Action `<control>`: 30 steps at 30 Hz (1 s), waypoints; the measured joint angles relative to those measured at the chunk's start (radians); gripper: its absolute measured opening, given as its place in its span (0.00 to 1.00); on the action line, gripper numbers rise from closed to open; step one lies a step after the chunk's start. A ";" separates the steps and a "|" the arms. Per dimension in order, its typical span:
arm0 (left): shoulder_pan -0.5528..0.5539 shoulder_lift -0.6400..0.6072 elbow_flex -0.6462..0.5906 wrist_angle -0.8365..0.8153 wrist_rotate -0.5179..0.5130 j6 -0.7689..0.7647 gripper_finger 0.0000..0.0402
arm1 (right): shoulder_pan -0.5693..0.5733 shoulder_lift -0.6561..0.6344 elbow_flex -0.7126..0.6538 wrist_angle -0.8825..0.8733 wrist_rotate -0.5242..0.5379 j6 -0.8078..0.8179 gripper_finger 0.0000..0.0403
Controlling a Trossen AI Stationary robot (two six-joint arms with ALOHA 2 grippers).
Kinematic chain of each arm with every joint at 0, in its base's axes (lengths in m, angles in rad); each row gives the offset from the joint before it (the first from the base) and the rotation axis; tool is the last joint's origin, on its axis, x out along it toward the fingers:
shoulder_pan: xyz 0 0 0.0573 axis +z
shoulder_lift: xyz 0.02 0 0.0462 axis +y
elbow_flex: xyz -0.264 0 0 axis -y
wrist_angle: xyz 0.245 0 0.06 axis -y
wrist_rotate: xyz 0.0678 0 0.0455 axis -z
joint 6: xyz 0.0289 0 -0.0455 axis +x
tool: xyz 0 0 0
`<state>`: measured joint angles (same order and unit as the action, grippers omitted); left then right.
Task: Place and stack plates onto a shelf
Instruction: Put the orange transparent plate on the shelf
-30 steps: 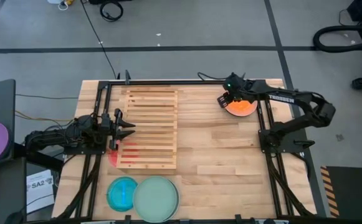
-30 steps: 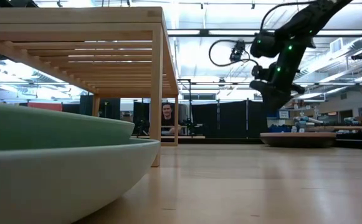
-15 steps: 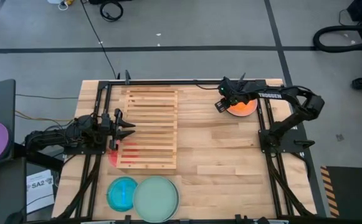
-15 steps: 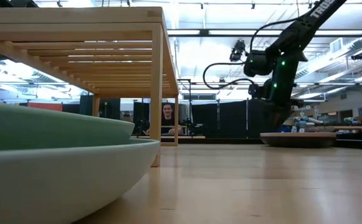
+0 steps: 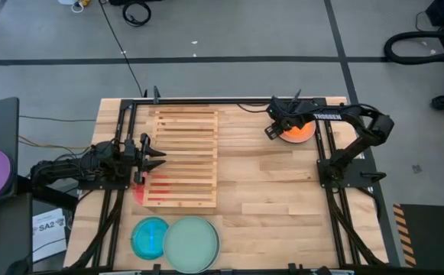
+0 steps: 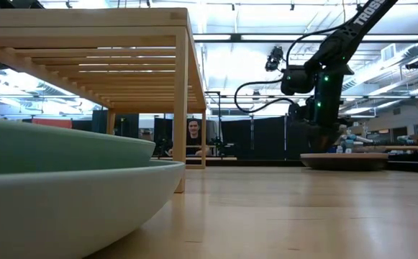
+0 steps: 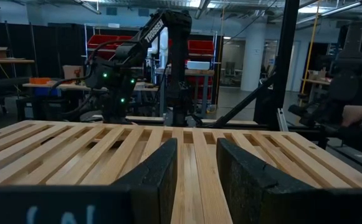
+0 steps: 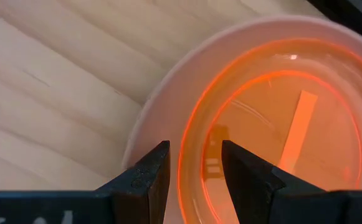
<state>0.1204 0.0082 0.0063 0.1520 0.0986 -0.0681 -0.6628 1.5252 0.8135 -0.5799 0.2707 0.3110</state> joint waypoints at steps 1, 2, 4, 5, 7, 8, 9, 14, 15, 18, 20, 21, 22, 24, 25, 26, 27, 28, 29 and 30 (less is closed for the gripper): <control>0.000 0.000 0.000 -0.001 0.000 0.000 0.30 | 0.000 0.003 0.000 -0.006 0.000 0.000 0.37; 0.000 0.000 0.000 0.000 0.000 0.000 0.30 | 0.000 0.007 0.000 -0.016 0.000 0.000 0.37; 0.000 0.000 0.000 -0.001 0.000 0.000 0.30 | 0.000 0.015 0.000 -0.034 0.000 0.000 0.37; 0.000 0.000 0.000 -0.001 0.000 0.000 0.30 | 0.000 0.019 0.000 -0.038 0.002 0.000 0.37; 0.000 0.000 0.000 -0.001 0.000 0.000 0.30 | 0.000 0.023 0.000 -0.042 0.006 0.000 0.37; 0.000 0.000 0.000 -0.001 0.000 0.000 0.30 | 0.000 0.025 0.000 -0.043 0.010 0.000 0.37; 0.000 0.000 0.000 -0.001 0.000 0.000 0.30 | 0.000 0.026 0.000 -0.042 0.016 0.000 0.37; 0.000 0.000 0.000 -0.001 0.000 0.000 0.30 | 0.000 0.027 0.000 -0.045 0.016 0.000 0.33; 0.000 0.000 0.000 -0.001 0.000 0.000 0.30 | 0.000 0.027 0.000 -0.045 0.016 0.000 0.32; 0.000 0.000 0.000 -0.001 0.000 0.000 0.30 | 0.000 0.027 0.000 -0.044 0.016 0.000 0.26; 0.000 0.000 0.000 -0.001 0.000 0.000 0.30 | 0.000 0.027 0.000 -0.044 0.016 0.000 0.22; 0.000 0.000 0.000 -0.001 0.000 0.000 0.30 | 0.000 0.027 0.000 -0.044 0.016 0.000 0.20; 0.000 0.000 0.000 -0.001 0.000 0.000 0.30 | 0.000 0.027 0.000 -0.044 0.016 0.000 0.18; 0.000 0.000 0.000 -0.001 0.000 0.000 0.30 | 0.000 0.027 0.000 -0.044 0.016 0.000 0.14; 0.000 0.000 0.000 -0.001 0.000 0.000 0.30 | 0.000 0.027 0.000 -0.044 0.016 0.000 0.12; 0.000 0.000 0.000 -0.001 0.000 0.000 0.30 | 0.000 0.027 0.000 -0.044 0.016 0.000 0.10; 0.000 0.000 0.000 -0.001 0.000 0.000 0.30 | 0.000 0.027 0.000 -0.044 0.016 0.000 0.08; 0.000 0.000 0.000 -0.001 0.000 0.000 0.30 | 0.000 0.027 0.000 -0.044 0.017 0.000 0.06; 0.000 0.000 0.000 -0.001 0.000 0.000 0.30 | 0.000 0.027 0.000 -0.044 0.017 0.000 0.04; 0.000 0.000 0.000 -0.001 0.000 0.000 0.30 | 0.000 0.027 0.000 -0.044 0.017 0.000 0.03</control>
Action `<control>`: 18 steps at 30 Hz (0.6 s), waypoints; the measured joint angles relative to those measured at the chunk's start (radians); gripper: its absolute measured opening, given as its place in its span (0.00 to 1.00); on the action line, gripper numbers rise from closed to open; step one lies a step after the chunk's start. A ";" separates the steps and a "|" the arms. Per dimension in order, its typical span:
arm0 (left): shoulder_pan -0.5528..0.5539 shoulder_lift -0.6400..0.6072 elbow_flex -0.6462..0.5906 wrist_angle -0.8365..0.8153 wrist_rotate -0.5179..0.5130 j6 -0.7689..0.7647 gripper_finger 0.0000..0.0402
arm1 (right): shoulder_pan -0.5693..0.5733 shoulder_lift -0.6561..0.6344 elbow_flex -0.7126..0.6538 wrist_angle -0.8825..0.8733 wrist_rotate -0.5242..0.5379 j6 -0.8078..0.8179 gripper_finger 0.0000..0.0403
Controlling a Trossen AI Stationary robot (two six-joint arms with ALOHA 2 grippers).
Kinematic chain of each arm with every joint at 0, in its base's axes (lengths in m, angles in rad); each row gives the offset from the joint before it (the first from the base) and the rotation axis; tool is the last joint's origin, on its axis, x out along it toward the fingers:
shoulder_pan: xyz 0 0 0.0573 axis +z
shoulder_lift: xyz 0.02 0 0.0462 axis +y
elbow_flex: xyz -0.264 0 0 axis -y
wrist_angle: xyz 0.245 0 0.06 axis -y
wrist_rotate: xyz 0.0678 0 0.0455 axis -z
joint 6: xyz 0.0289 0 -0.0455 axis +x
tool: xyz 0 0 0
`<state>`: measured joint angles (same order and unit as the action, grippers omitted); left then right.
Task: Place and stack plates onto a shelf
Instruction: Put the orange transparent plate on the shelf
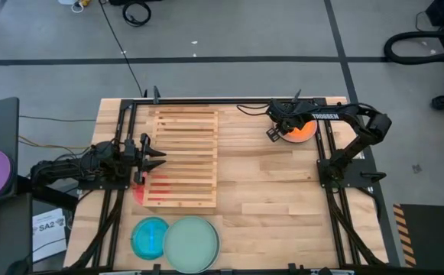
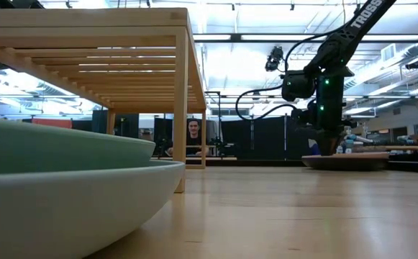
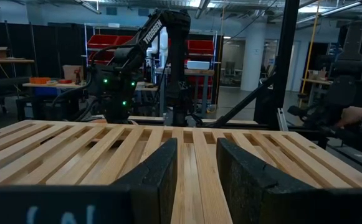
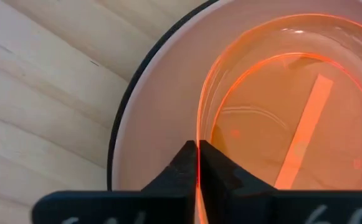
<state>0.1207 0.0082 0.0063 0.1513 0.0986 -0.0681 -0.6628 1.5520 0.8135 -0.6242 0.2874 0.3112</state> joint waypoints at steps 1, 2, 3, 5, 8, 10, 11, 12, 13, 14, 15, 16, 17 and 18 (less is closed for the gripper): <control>0.000 0.000 0.000 0.000 0.000 0.000 0.30 | 0.000 0.000 0.000 0.000 0.000 0.000 0.02; 0.000 0.000 0.000 0.000 0.000 0.000 0.30 | 0.000 0.000 0.000 0.000 0.000 0.000 0.02; 0.000 0.000 0.000 0.000 0.000 0.000 0.30 | 0.000 0.000 0.000 0.000 0.000 0.000 0.02; 0.000 0.000 0.000 0.000 0.000 0.000 0.30 | 0.000 0.000 0.000 0.000 0.000 0.000 0.03; 0.000 0.000 0.000 0.000 0.000 0.000 0.30 | 0.000 0.000 0.000 0.000 0.000 0.000 0.03; 0.000 0.000 0.000 0.000 0.000 0.000 0.30 | 0.000 0.000 0.000 -0.001 0.000 0.000 0.02; 0.000 0.000 0.000 0.000 0.000 0.000 0.30 | 0.000 0.000 0.000 -0.001 0.000 0.000 0.02; 0.000 0.000 0.000 0.000 0.000 0.000 0.30 | 0.000 0.000 0.000 -0.004 0.000 0.000 0.02; 0.000 0.000 0.000 0.000 0.000 0.000 0.30 | 0.000 0.000 0.000 -0.006 0.000 0.000 0.01; 0.000 0.000 0.000 0.000 0.000 0.000 0.30 | 0.000 0.000 0.000 -0.008 0.000 0.000 0.02; 0.000 0.000 0.000 0.000 0.000 0.000 0.30 | 0.000 -0.001 0.000 -0.012 0.000 0.000 0.02; 0.000 0.000 0.000 0.000 0.000 0.000 0.30 | 0.000 -0.001 0.004 -0.024 0.000 0.000 0.02; 0.000 0.000 0.000 0.000 0.000 0.000 0.30 | 0.000 -0.001 0.011 -0.038 0.000 0.000 0.02; 0.000 0.000 0.000 0.000 0.000 0.000 0.30 | 0.000 -0.001 0.019 -0.049 -0.001 0.000 0.02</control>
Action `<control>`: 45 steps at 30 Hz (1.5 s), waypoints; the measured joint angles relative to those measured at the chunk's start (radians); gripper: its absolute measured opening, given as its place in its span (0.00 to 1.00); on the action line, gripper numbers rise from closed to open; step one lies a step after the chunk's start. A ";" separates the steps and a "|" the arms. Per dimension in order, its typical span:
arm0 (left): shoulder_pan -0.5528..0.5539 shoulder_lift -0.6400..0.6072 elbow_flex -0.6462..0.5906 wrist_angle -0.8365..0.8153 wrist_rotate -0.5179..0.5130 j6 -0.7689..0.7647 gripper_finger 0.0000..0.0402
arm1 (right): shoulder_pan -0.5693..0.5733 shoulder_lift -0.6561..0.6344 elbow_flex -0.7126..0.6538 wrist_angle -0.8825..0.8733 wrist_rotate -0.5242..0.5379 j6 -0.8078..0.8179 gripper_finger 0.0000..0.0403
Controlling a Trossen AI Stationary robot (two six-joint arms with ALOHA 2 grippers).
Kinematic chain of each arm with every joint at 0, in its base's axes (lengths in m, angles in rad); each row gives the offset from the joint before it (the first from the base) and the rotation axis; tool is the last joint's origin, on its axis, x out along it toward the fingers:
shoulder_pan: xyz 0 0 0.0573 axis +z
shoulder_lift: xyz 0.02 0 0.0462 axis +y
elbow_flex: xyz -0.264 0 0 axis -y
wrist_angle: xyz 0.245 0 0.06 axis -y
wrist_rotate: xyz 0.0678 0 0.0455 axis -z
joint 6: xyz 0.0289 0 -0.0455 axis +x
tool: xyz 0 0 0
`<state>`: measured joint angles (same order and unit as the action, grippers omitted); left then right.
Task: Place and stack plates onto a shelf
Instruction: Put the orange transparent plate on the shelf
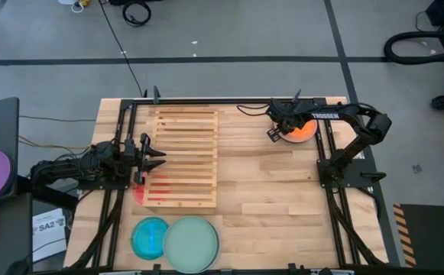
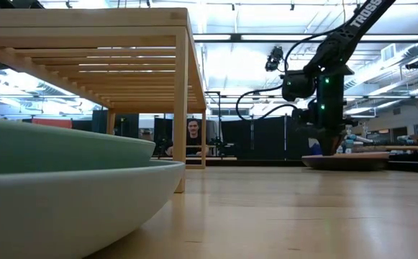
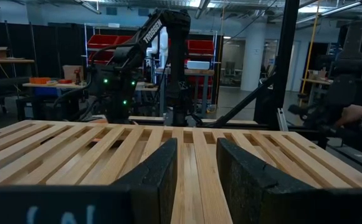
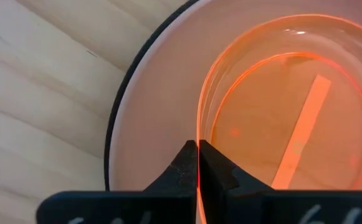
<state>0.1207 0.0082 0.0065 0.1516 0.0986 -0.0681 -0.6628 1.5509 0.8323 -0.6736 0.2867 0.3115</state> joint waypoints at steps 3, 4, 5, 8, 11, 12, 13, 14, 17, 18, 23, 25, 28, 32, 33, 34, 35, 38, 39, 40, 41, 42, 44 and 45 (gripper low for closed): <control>0.000 0.000 0.000 0.000 0.000 0.000 0.30 | 0.000 0.000 0.034 -0.048 0.000 0.000 0.02; 0.000 0.000 0.000 0.000 0.000 0.000 0.30 | 0.000 0.000 0.047 -0.061 0.000 -0.001 0.02; 0.000 0.000 0.000 0.000 0.000 0.000 0.30 | 0.000 0.000 0.060 -0.071 0.000 -0.007 0.02; 0.000 0.000 0.000 0.000 0.000 0.000 0.30 | 0.000 0.000 0.101 -0.102 0.000 -0.024 0.02; 0.000 0.000 0.000 0.000 0.000 0.000 0.30 | 0.000 0.000 0.151 -0.130 0.000 -0.031 0.01; 0.000 0.000 0.000 0.000 0.000 0.000 0.30 | 0.000 0.000 0.168 -0.141 0.000 -0.042 0.01; 0.000 0.000 0.000 0.000 0.000 0.000 0.30 | 0.001 0.000 0.186 -0.154 0.000 -0.053 0.01; 0.000 0.000 0.000 0.000 0.000 0.000 0.30 | 0.002 0.000 0.205 -0.165 0.000 -0.061 0.01; 0.000 0.000 0.000 0.000 0.000 0.000 0.30 | 0.008 0.000 0.266 -0.191 0.000 -0.086 0.01; 0.000 0.000 0.000 0.000 0.000 0.000 0.30 | 0.010 0.000 0.287 -0.201 0.000 -0.096 0.01; 0.000 0.000 0.000 0.000 0.000 0.000 0.30 | 0.026 0.000 0.398 -0.240 0.000 -0.122 0.01; 0.000 0.000 0.000 0.000 0.000 0.000 0.30 | 0.035 0.000 0.439 -0.247 0.000 -0.135 0.01; 0.000 0.000 0.000 0.000 0.000 0.000 0.30 | 0.052 0.000 0.504 -0.246 0.000 -0.160 0.01; 0.000 0.000 0.000 0.000 0.000 0.000 0.30 | 0.079 0.000 0.586 -0.246 0.000 -0.197 0.01; 0.000 0.000 0.000 0.000 0.000 0.000 0.30 | 0.087 0.000 0.605 -0.242 0.000 -0.209 0.01; 0.000 0.000 0.000 0.000 0.000 0.000 0.30 | 0.095 0.000 0.624 -0.240 0.000 -0.221 0.01; 0.000 0.000 0.000 0.000 0.000 0.000 0.30 | 0.104 0.000 0.643 -0.239 -0.001 -0.237 0.01; 0.000 0.000 0.000 0.000 0.000 0.000 0.30 | 0.136 0.000 0.689 -0.208 -0.004 -0.281 0.01; 0.000 0.000 0.000 0.000 0.000 0.000 0.30 | 0.147 0.000 0.701 -0.192 -0.015 -0.296 0.01; 0.000 0.000 0.000 0.000 0.000 0.000 0.30 | 0.159 0.000 0.711 -0.171 -0.027 -0.312 0.01; 0.000 0.000 0.000 0.000 0.000 0.000 0.30 | 0.171 0.000 0.721 -0.145 -0.041 -0.330 0.01; 0.000 0.000 0.000 0.000 0.000 0.000 0.30 | 0.184 0.000 0.728 -0.112 -0.057 -0.351 0.01; 0.000 0.000 0.000 0.000 0.000 0.000 0.30 | 0.212 0.000 0.738 -0.047 -0.087 -0.392 0.01; 0.000 0.000 0.000 0.000 0.000 0.000 0.30 | 0.227 0.000 0.739 -0.012 -0.102 -0.412 0.01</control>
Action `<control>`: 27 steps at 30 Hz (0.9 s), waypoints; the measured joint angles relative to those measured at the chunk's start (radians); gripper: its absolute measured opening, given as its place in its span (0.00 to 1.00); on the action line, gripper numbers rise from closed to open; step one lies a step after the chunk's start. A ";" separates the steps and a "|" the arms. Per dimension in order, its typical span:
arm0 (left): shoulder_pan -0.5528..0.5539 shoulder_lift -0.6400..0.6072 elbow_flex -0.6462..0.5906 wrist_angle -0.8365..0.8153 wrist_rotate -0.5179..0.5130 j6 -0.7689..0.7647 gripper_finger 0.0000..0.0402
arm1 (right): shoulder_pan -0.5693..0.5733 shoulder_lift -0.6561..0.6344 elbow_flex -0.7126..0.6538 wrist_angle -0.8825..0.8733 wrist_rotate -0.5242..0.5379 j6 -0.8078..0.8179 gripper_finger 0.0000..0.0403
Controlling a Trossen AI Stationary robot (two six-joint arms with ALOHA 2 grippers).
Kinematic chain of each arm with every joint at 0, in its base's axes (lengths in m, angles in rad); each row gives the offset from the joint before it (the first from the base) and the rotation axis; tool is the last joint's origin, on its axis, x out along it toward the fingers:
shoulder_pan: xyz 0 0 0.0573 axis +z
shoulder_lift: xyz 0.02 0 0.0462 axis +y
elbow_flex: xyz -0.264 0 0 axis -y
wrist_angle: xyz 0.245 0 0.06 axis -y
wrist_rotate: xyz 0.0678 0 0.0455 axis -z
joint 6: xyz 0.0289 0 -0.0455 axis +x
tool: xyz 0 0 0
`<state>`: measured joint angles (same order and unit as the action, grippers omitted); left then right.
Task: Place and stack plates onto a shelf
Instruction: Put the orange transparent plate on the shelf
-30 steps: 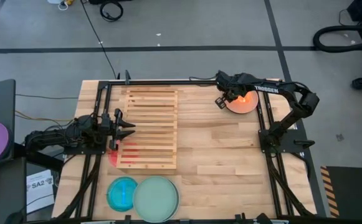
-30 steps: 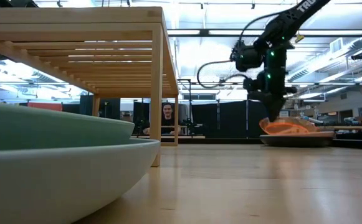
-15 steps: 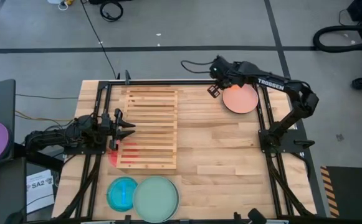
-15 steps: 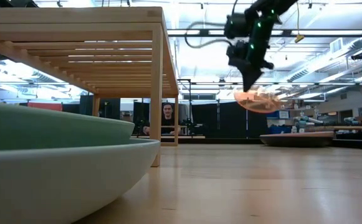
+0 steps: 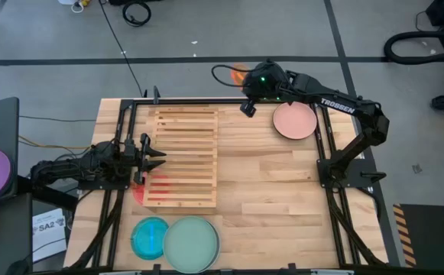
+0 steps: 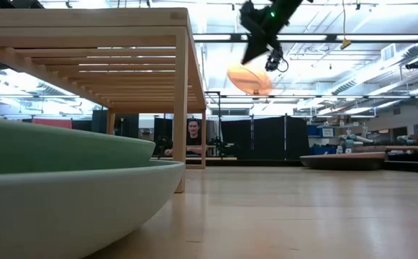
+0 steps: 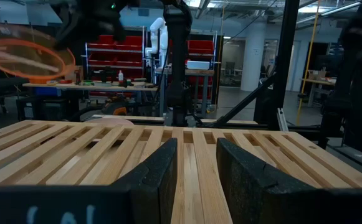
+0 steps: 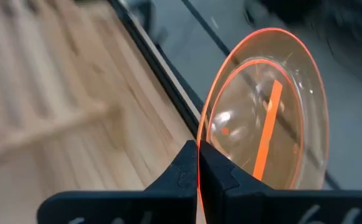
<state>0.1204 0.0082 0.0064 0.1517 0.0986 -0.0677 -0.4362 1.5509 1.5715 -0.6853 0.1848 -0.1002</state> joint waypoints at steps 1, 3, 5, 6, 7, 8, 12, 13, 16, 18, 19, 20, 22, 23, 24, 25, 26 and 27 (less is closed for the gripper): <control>0.000 0.000 0.000 0.000 0.000 0.000 0.30 | 0.016 0.000 0.000 0.036 -0.013 -0.021 0.01; 0.000 0.000 0.000 0.000 0.000 0.000 0.30 | 0.047 0.000 0.000 0.099 -0.037 -0.063 0.01; 0.000 0.000 0.000 0.000 0.000 0.000 0.30 | 0.077 0.000 0.000 0.158 -0.056 -0.104 0.01; 0.000 0.000 0.000 0.000 0.000 0.000 0.30 | 0.091 0.000 0.000 0.186 -0.065 -0.122 0.01; 0.000 0.000 0.000 0.000 0.000 0.000 0.30 | 0.106 0.000 0.000 0.213 -0.075 -0.142 0.01; 0.000 0.000 0.000 0.000 0.000 0.000 0.30 | 0.121 0.000 0.000 0.241 -0.082 -0.157 0.01; 0.000 0.000 0.000 0.000 0.000 0.000 0.30 | 0.175 0.000 0.000 0.334 -0.109 -0.214 0.01; 0.000 0.000 0.000 0.000 0.000 0.000 0.30 | 0.186 0.000 0.000 0.349 -0.109 -0.217 0.01; 0.000 0.000 0.000 0.000 0.000 0.000 0.30 | 0.215 0.000 0.000 0.371 -0.121 -0.223 0.01; 0.000 0.000 0.000 0.000 0.000 0.000 0.30 | 0.228 0.000 0.000 0.370 -0.150 -0.246 0.01; 0.000 0.000 0.000 0.000 0.000 0.000 0.30 | 0.235 0.001 0.000 0.371 -0.162 -0.257 0.01; 0.000 0.000 0.000 0.000 0.000 0.000 0.30 | 0.241 0.001 0.000 0.371 -0.170 -0.265 0.01; 0.000 0.000 0.000 0.000 0.000 0.000 0.30 | 0.251 0.001 0.000 0.371 -0.183 -0.270 0.01; 0.000 0.000 0.000 0.000 0.000 0.000 0.30 | 0.255 0.001 0.000 0.371 -0.185 -0.270 0.01; 0.000 0.000 0.000 0.000 0.000 0.000 0.30 | 0.258 0.001 0.000 0.371 -0.187 -0.271 0.01; 0.000 0.000 0.000 0.000 0.000 0.000 0.30 | 0.260 0.001 0.000 0.371 -0.187 -0.275 0.01; 0.000 0.000 0.000 0.000 0.000 0.000 0.30 | 0.261 0.001 0.000 0.371 -0.187 -0.283 0.01; 0.000 0.000 0.000 0.000 0.000 0.000 0.30 | 0.263 0.003 0.000 0.371 -0.187 -0.294 0.01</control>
<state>0.1207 0.0082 0.0063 0.1520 0.0986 -0.0677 -0.1734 1.5536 1.5715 -0.3140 -0.0019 -0.3939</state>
